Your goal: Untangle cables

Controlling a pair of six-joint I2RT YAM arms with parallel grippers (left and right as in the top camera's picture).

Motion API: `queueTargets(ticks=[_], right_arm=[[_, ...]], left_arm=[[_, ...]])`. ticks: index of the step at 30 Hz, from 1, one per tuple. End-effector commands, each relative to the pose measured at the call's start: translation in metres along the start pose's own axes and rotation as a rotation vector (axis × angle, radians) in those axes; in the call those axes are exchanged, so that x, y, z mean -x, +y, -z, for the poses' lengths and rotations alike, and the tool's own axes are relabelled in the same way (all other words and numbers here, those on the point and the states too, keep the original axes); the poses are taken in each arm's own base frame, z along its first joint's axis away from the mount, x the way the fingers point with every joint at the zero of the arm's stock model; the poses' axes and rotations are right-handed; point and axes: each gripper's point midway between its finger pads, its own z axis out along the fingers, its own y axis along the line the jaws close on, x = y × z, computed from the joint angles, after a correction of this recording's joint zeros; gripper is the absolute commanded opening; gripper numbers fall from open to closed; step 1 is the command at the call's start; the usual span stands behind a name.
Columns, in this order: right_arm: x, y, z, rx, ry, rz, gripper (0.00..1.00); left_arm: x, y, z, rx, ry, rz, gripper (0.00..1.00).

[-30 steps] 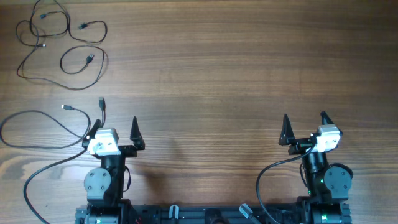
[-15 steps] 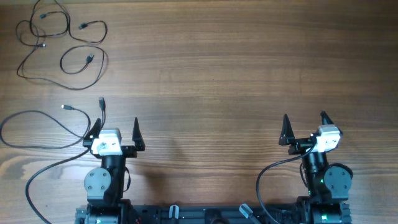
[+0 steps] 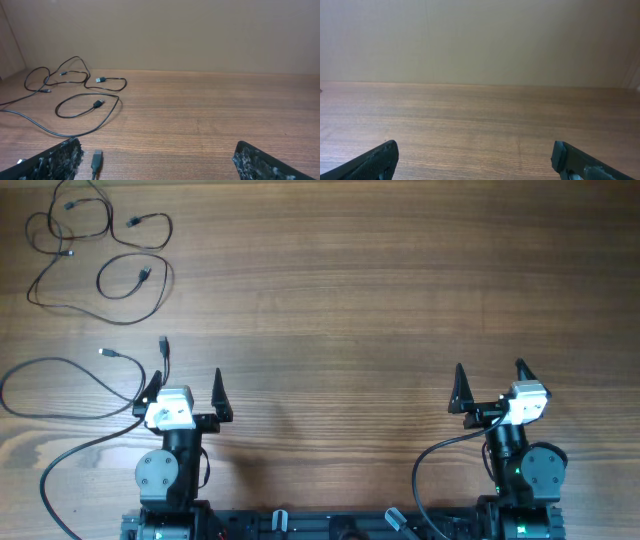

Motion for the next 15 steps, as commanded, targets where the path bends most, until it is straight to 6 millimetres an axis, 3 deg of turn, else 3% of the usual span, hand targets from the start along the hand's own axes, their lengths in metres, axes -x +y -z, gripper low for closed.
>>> queueTargets(ticks=[1,15], right_arm=[[-0.0015,-0.0034,-0.0004,-0.018,0.004,0.008,1.0],[-0.002,-0.0034,-0.0005,-0.018,0.007,0.008,1.0]], left_arm=[[-0.0008,0.003,0.0002,0.015,-0.004,0.006,1.0],[0.0005,0.0015,0.0002,0.006,-0.008,0.007,1.0]])
